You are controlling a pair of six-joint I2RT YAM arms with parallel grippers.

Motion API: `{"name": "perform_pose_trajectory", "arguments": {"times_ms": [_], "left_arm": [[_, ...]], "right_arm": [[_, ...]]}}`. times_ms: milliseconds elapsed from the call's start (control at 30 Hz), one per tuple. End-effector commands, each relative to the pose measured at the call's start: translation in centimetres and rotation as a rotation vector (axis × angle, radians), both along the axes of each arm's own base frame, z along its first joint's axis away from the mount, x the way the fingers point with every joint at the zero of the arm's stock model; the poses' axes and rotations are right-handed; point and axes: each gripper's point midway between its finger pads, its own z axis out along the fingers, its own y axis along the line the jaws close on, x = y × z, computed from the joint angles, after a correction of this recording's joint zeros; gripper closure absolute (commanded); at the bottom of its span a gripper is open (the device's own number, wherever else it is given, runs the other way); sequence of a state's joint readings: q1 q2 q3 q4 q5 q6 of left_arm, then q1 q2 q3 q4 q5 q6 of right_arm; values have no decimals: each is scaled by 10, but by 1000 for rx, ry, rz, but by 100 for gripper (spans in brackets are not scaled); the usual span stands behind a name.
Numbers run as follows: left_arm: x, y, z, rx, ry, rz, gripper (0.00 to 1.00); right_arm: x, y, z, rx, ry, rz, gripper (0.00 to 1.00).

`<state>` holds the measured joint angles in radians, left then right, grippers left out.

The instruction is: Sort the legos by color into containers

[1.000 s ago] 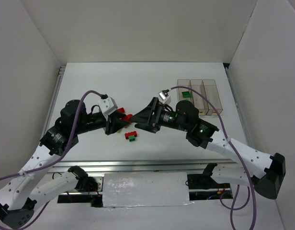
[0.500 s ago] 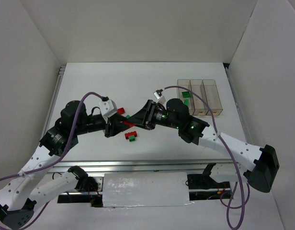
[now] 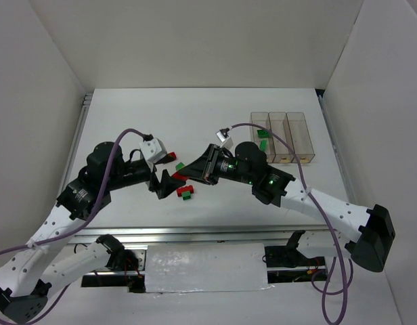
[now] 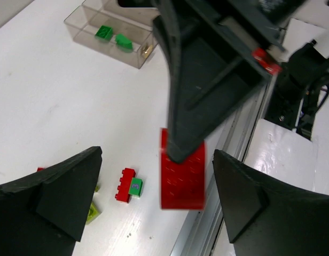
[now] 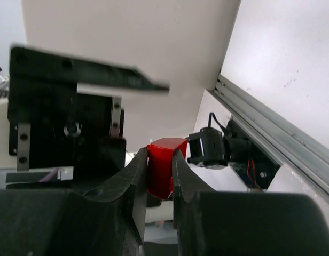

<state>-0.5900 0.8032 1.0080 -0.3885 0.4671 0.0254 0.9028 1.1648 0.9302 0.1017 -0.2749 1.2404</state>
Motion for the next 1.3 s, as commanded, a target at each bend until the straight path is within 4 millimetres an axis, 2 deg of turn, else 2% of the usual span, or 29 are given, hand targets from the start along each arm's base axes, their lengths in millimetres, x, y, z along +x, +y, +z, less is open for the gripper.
{"name": "perform_pose_trajectory", "arguments": {"times_ms": [0, 200, 333, 400, 433, 500, 533, 567, 633, 667, 700, 767, 800, 833, 933, 967, 1000, 1133, 1233, 1267], "left_arm": [[17, 4, 21, -32, -54, 83, 0], [23, 16, 32, -85, -55, 186, 1], [28, 28, 39, -119, -70, 262, 1], [35, 39, 44, -140, -76, 335, 0], [42, 49, 45, -147, -81, 404, 1], [49, 66, 44, -163, -68, 517, 0], [54, 76, 42, -168, -59, 585, 0], [63, 96, 39, -179, -44, 725, 1], [68, 118, 24, -142, -1, 860, 0], [72, 132, 17, -124, 17, 960, 0], [71, 139, 4, -78, 45, 994, 0], [72, 146, -14, -37, 89, 1054, 0], [70, 155, -23, -7, 101, 1104, 1], [70, 159, -36, 3, 127, 1135, 1], [66, 166, -50, 17, 153, 1175, 0], [65, 164, -51, 14, 155, 1163, 0], [65, 161, -52, 16, 159, 1144, 1], [66, 156, -55, 34, 166, 1120, 0], [68, 154, -60, 60, 180, 1113, 0], [68, 155, -62, 70, 185, 1116, 1]], "right_arm": [[-14, 0, 22, 63, -65, 36, 100], [23, -21, -5, -15, -53, -107, 100], [61, -49, -25, -87, -62, -249, 100], [91, -79, -44, -167, -40, -372, 100], [114, -108, -58, -232, -33, -477, 100], [137, -143, -68, -316, -56, -583, 100], [150, -170, -80, -400, -41, -689, 100], [169, -199, -79, -461, -40, -796, 100], [192, -245, -95, -624, -6, -939, 100], [203, -278, -100, -667, 25, -1018, 100], [210, -296, -104, -700, 46, -1050, 100], [226, -318, -114, -736, 91, -1071, 100], [234, -340, -115, -755, 105, -1108, 100], [246, -348, -120, -776, 129, -1114, 100], [267, -373, -132, -830, 185, -1134, 100], [272, -372, -136, -838, 192, -1120, 100], [276, -388, -139, -840, 215, -1136, 100], [297, -399, -156, -884, 255, -1122, 100], [306, -403, -163, -913, 270, -1103, 84], [308, -403, -164, -919, 273, -1103, 56]]}}
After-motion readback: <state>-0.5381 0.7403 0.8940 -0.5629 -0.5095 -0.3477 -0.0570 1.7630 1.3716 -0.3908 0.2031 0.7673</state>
